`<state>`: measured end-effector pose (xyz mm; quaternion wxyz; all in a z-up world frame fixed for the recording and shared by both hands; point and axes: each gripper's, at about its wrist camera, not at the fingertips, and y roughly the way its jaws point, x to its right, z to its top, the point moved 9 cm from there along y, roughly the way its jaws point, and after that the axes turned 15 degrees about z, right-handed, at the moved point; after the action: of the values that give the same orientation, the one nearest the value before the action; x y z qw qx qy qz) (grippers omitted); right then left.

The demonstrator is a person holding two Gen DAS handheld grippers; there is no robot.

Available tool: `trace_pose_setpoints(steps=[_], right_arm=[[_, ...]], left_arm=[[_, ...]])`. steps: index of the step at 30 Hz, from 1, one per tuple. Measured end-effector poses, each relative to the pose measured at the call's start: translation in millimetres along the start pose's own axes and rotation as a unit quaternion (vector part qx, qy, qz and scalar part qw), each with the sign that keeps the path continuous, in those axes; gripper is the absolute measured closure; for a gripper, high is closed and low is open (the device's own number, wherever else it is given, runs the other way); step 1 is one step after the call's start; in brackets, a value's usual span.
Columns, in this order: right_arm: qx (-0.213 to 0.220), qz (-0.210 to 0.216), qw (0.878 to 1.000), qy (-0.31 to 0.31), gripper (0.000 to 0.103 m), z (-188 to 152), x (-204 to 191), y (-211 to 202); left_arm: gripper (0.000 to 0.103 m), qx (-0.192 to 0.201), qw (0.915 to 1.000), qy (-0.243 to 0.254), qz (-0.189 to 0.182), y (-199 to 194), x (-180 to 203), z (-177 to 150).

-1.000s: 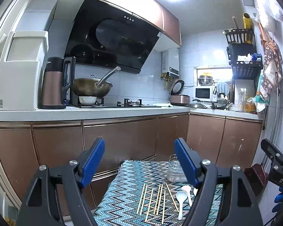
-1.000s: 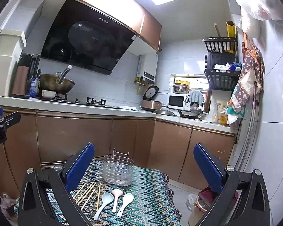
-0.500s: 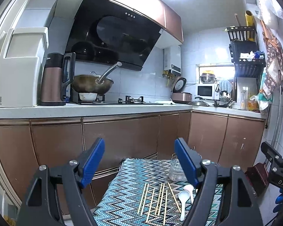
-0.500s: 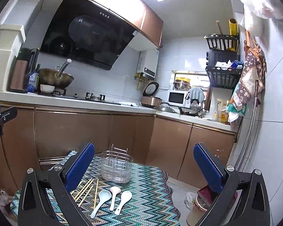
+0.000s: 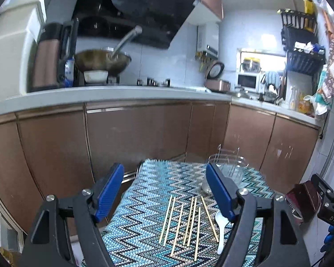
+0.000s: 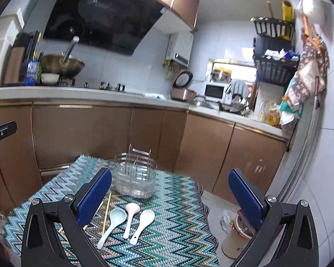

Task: Organize utensils
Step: 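Grasp a bamboo chopstick with the left gripper while the right gripper grasps a white spoon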

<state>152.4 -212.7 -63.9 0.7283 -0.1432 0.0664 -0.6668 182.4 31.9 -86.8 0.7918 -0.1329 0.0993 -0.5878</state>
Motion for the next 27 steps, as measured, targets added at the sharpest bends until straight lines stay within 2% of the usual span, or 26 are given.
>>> trace_pose_setpoints(steps=[4, 7, 12, 14, 15, 17, 19, 23, 24, 27], right_arm=[[-0.035, 0.019, 0.999, 0.003, 0.000, -14.7, 7.4, 28.4], [-0.067, 0.053, 0.996, 0.019, 0.000, -29.4, 13.1, 52.2], [-0.124, 0.106, 0.984, 0.068, 0.002, -61.9, 30.0, 92.5], [-0.144, 0.132, 0.976, 0.092, 0.012, -76.5, 33.5, 108.2], [-0.152, 0.145, 0.972, 0.103, 0.016, -82.9, 34.0, 115.9], [-0.176, 0.176, 0.959, 0.133, 0.035, -97.8, 34.8, 132.8], [-0.200, 0.206, 0.945, 0.154, 0.043, -113.7, 33.5, 151.7], [-0.240, 0.252, 0.920, 0.180, 0.058, -138.1, 32.5, 184.2], [-0.248, 0.259, 0.915, 0.187, 0.060, -143.5, 33.2, 191.0], [-0.270, 0.277, 0.899, 0.205, 0.065, -157.6, 38.4, 212.8]], left_arm=[[0.028, -0.035, 0.9993, 0.006, -0.004, 31.4, 4.1, -8.3], [0.028, -0.077, 0.9967, 0.006, -0.025, 57.7, 11.6, -17.0], [0.029, -0.176, 0.9809, 0.008, -0.083, 106.2, 32.8, -45.7], [0.029, -0.202, 0.9745, 0.016, -0.096, 119.9, 42.6, -56.1], [0.029, -0.225, 0.9679, 0.020, -0.110, 130.7, 52.4, -64.2], [0.029, -0.253, 0.9590, 0.028, -0.125, 144.9, 65.4, -75.7], [0.030, -0.280, 0.9491, 0.042, -0.137, 163.8, 82.4, -89.3], [0.050, -0.327, 0.9303, 0.068, -0.151, 198.8, 113.4, -114.4], [0.053, -0.342, 0.9234, 0.076, -0.156, 208.8, 122.3, -122.9], [0.062, -0.366, 0.9123, 0.097, -0.156, 228.4, 135.0, -137.1]])
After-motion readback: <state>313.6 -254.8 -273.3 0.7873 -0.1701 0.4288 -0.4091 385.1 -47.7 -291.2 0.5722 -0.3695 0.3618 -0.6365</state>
